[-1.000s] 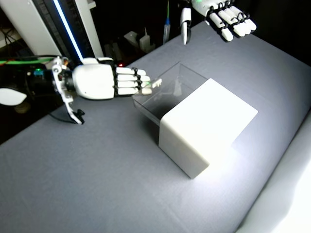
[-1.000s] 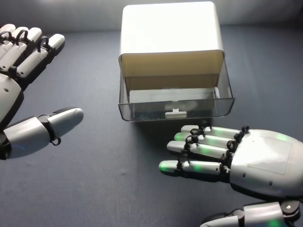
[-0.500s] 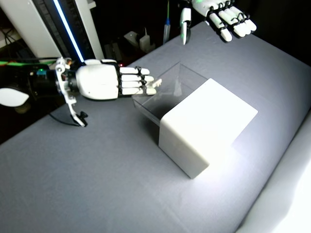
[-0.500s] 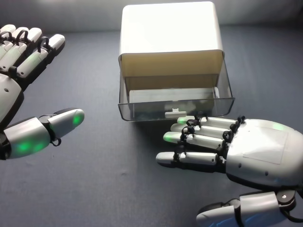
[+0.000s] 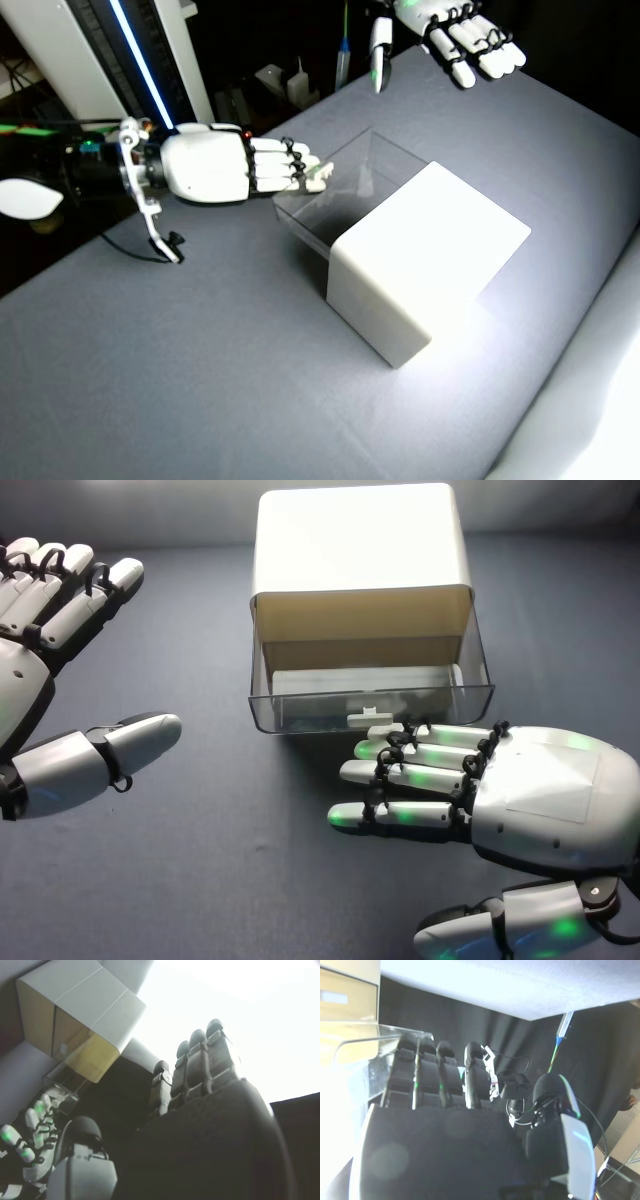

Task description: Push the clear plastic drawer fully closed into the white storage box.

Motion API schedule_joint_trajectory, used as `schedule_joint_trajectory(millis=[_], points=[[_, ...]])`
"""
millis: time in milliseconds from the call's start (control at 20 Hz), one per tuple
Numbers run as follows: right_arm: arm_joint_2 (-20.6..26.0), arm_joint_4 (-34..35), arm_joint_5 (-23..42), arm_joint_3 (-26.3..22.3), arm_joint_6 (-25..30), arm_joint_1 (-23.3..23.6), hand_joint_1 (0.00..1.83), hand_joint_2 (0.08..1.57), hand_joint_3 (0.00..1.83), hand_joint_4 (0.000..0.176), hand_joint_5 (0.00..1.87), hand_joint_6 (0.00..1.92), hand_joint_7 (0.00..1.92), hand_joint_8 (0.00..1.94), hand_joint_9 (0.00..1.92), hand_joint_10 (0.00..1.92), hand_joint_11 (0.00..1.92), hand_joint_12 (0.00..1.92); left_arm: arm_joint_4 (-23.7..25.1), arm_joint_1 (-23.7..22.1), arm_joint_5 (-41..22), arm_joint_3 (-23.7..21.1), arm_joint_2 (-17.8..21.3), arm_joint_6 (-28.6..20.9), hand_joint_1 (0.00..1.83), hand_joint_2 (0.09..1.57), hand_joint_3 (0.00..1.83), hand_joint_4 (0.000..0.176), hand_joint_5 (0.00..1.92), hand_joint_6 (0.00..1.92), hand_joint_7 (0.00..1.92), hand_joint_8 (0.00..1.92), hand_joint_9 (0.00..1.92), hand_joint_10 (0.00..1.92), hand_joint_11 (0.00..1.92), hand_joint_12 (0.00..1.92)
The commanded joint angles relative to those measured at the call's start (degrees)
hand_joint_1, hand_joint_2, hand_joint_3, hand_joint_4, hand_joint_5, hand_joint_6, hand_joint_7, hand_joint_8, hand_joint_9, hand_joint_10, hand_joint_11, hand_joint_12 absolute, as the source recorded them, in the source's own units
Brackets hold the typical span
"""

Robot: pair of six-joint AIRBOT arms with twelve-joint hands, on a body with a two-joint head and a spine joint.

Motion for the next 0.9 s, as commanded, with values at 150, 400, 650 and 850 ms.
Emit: schedule_joint_trajectory(millis=[150, 400, 650, 850], points=[[0.2, 0.1, 6.3, -0.4, 0.1, 1.6, 0.0, 1.17, 0.0, 0.083, 0.17, 0.02, 0.02, 0.0, 0.0, 0.0, 0.0, 0.0, 1.0, 0.2, -7.2, 0.5, 0.1, -0.4, 0.0, 1.08, 0.0, 0.176, 0.0, 0.0, 0.0, 0.0, 0.0, 0.0, 0.0, 0.0], [1.1, -1.0, 5.5, -0.4, 0.1, 3.3, 0.0, 1.16, 0.0, 0.073, 0.18, 0.02, 0.0, 0.0, 0.0, 0.0, 0.0, 0.0, 1.0, 0.3, -7.4, 0.6, 0.0, -0.8, 0.0, 1.09, 0.01, 0.16, 0.0, 0.0, 0.0, 0.0, 0.0, 0.0, 0.0, 0.0], [1.2, -1.7, 4.9, -0.2, 0.1, 3.9, 0.0, 1.17, 0.0, 0.079, 0.17, 0.01, 0.0, 0.0, 0.0, 0.0, 0.0, 0.0, 1.0, 0.6, -7.5, 0.7, 0.0, -1.2, 0.0, 1.09, 0.0, 0.176, 0.0, 0.0, 0.0, 0.0, 0.0, 0.0, 0.0, 0.0], [1.2, -1.7, 3.9, 0.0, 0.1, 3.9, 0.0, 1.18, 0.0, 0.068, 0.22, 0.02, 0.02, 0.01, 0.0, 0.0, 0.0, 0.0, 1.0, 0.6, -7.7, 0.7, 0.0, -1.4, 0.0, 1.1, 0.01, 0.162, 0.0, 0.0, 0.0, 0.0, 0.0, 0.0, 0.0, 0.0]])
